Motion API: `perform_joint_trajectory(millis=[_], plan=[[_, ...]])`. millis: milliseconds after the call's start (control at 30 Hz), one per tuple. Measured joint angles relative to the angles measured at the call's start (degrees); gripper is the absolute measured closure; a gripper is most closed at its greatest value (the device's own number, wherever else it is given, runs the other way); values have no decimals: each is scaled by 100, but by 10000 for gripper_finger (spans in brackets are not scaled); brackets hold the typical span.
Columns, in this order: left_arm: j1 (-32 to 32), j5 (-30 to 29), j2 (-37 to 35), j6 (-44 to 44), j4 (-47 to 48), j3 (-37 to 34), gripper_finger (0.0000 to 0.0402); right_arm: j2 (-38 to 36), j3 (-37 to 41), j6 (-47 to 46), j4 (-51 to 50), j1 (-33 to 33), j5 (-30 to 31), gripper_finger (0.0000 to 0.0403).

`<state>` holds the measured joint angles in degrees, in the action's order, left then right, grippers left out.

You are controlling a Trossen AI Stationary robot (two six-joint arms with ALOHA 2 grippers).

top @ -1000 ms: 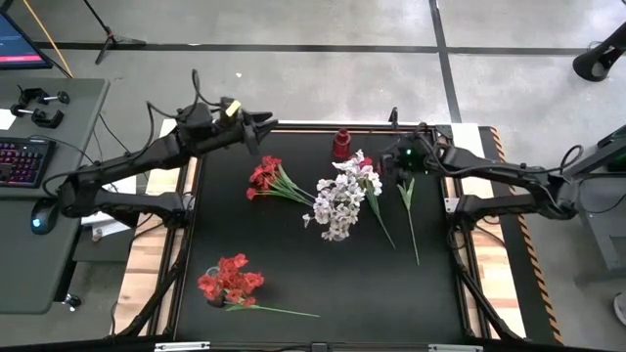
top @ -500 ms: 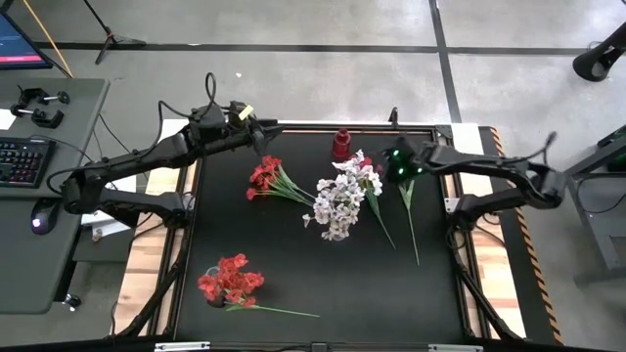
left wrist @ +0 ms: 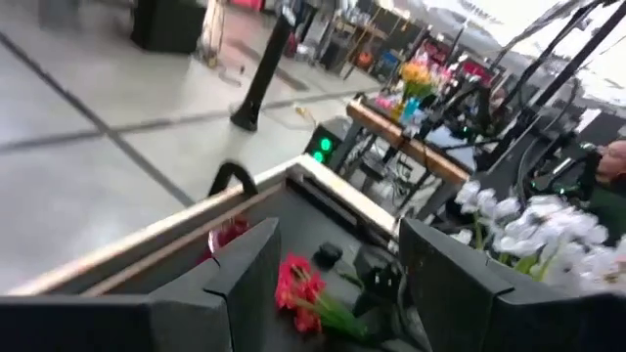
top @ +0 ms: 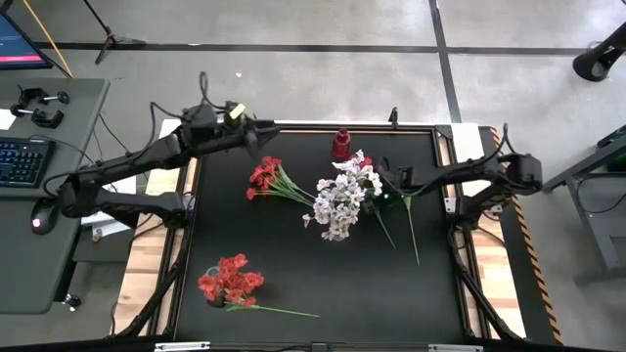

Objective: Sort flowers into vase by color
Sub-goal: Put the right red flowers into the left transparent vase

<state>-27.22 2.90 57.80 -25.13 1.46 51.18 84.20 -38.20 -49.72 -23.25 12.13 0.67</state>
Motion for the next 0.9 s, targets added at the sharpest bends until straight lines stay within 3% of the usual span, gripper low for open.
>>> perform_joint_trajectory(millis=[167, 267, 500, 767, 900], plan=[[-144, -17, -561, 32, -7, 0, 204, 197, -22, -289, 26, -329, 719, 152], [-108, 94, -890, 126, 6, 0, 204, 306, -22, -283, 23, -442, 1007, 184], [208, 450, -1523, 164, 228, 0, 204, 152, 2, -235, -454, -659, 1528, 381], [397, 426, -2005, 138, 190, 0, 204, -1147, 21, -192, -946, -668, 1572, 397], [405, 425, -2101, 171, 196, 0, 204, -2154, 12, -527, -945, -668, 2064, 400]])
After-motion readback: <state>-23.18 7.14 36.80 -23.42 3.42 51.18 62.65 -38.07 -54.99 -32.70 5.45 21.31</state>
